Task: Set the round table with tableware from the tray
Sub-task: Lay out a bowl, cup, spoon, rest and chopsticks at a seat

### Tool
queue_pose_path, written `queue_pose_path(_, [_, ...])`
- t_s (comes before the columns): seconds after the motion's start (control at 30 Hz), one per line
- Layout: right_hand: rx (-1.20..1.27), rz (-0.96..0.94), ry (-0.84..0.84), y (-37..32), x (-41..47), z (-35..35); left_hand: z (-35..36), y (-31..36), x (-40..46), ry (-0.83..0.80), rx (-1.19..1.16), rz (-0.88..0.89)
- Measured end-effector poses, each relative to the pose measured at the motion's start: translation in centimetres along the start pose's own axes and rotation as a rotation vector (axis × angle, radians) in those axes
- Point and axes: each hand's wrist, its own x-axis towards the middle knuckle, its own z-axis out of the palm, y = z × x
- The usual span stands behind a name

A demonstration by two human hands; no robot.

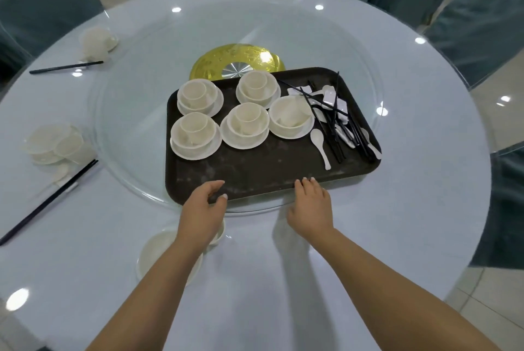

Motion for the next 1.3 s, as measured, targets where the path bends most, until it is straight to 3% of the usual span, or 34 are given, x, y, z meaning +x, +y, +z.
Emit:
queue_pose_path(0.27, [0.11, -0.183, 0.05, -1.6, 0.6, -0.7, 2.1, 1.4, 2.6, -0.232, 0.237, -0.013])
queue_pose_path(0.53, [0.189, -0.381, -0.013, 0.3, -0.2, 0.9, 4.8, 1.7, 3.3, -0.393, 0.248, -0.054])
queue_pose_path(0.77, [0.288, -0.469, -0.03, -2.7, -1.3, 2.2, 3.4, -0.4, 2.8, -0.362, 0.282, -0.079])
queue_pose_path(1.0, [0.433, -0.431, -0.115, -4.5, -0.1, 0.3, 1.6, -1.0, 3.7, -0.356, 0.269, -0.126])
queue_pose_path(1.17, [0.715, -0.04, 0.343, -1.3, 2.9, -3.1, 0.7, -1.6, 3.7, -0.367, 0.306, -0.138])
queue_pose_path(1.3, [0.696, 0.132, 0.352, 2.9, 7.1, -4.9, 0.7, -1.6, 3.5, -0.347, 0.362, -0.12])
